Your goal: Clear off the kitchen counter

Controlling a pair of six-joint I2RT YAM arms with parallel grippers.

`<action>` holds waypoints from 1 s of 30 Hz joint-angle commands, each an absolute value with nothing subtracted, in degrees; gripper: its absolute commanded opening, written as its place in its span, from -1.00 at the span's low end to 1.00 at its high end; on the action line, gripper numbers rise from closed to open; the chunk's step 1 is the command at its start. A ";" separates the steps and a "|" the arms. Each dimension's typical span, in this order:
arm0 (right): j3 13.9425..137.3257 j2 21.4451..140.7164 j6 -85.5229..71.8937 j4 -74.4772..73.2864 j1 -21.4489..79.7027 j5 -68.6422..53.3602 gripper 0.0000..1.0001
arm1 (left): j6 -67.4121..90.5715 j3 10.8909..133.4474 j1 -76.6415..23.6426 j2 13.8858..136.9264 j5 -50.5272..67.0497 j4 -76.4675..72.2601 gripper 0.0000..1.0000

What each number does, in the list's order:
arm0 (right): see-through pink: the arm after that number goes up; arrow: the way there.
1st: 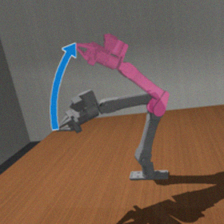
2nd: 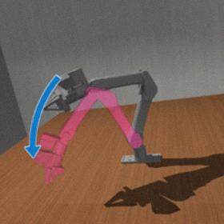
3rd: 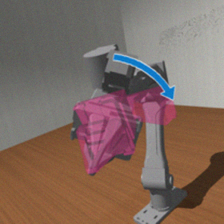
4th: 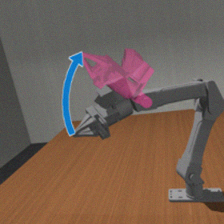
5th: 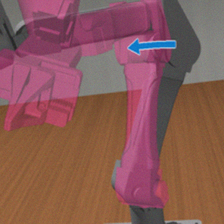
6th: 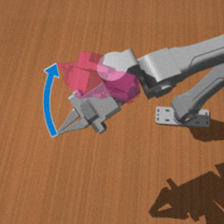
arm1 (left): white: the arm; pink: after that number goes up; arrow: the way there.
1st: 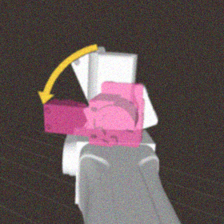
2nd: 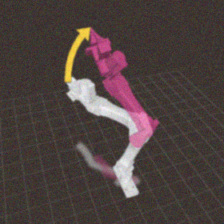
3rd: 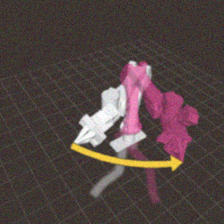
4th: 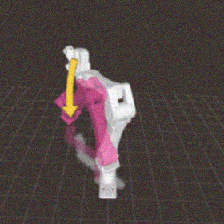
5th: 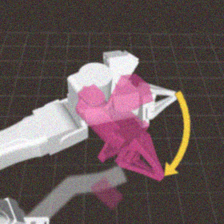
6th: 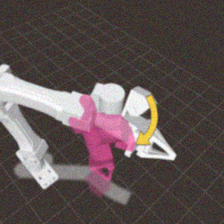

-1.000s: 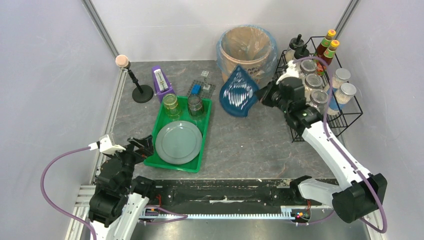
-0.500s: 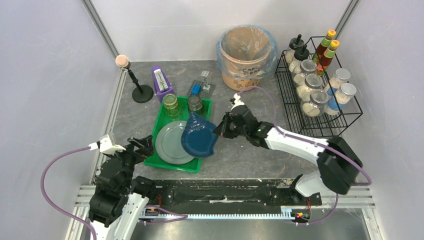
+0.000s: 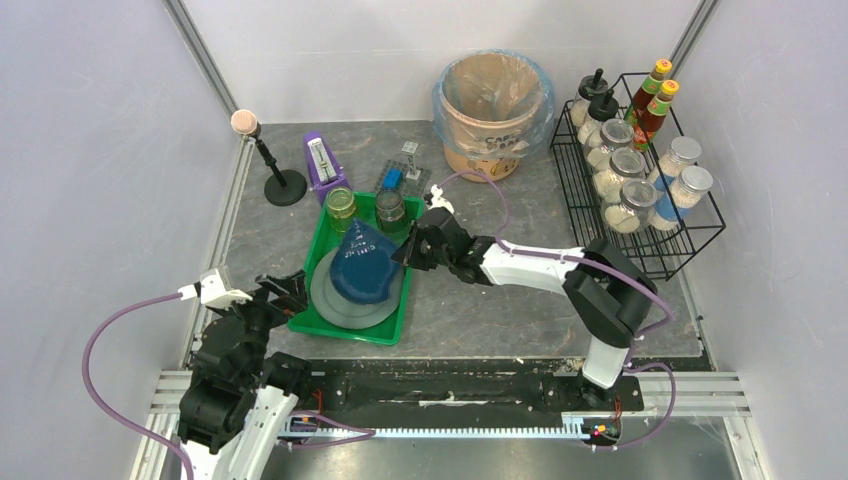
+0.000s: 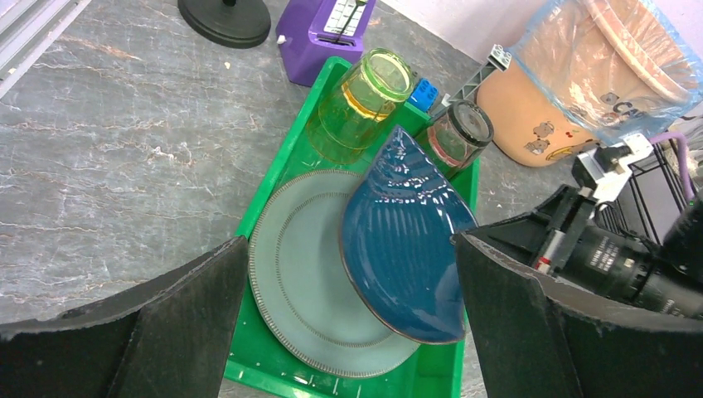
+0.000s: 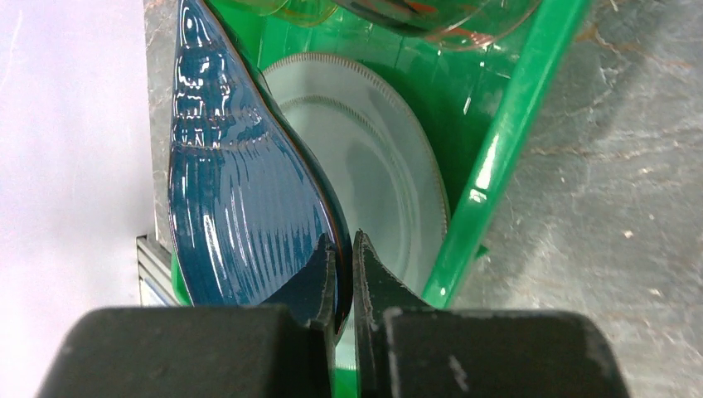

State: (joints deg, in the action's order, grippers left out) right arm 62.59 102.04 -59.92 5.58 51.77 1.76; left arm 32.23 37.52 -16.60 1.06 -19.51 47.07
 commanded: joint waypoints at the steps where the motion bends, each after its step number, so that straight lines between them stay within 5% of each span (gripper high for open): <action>1: 68.71 105.20 -62.80 13.80 53.11 1.86 -1.00 | 32.02 37.37 -16.64 0.58 -20.25 45.88 0.98; 12: 68.21 110.89 -60.50 11.14 54.21 3.32 -0.98 | 31.91 37.49 -16.60 0.53 -20.29 45.88 0.98; 16: 68.69 111.78 -58.65 8.56 54.23 4.43 -0.61 | 31.93 37.52 -16.59 -1.35 -20.48 45.88 0.98; 25: 73.23 110.74 -53.66 -0.63 54.17 7.90 0.59 | 32.01 37.52 -16.61 -1.49 -20.83 45.88 0.98; 30: 74.10 105.52 -48.93 -5.21 54.14 14.71 0.89 | 32.10 37.48 -16.57 -1.58 -21.17 45.97 0.98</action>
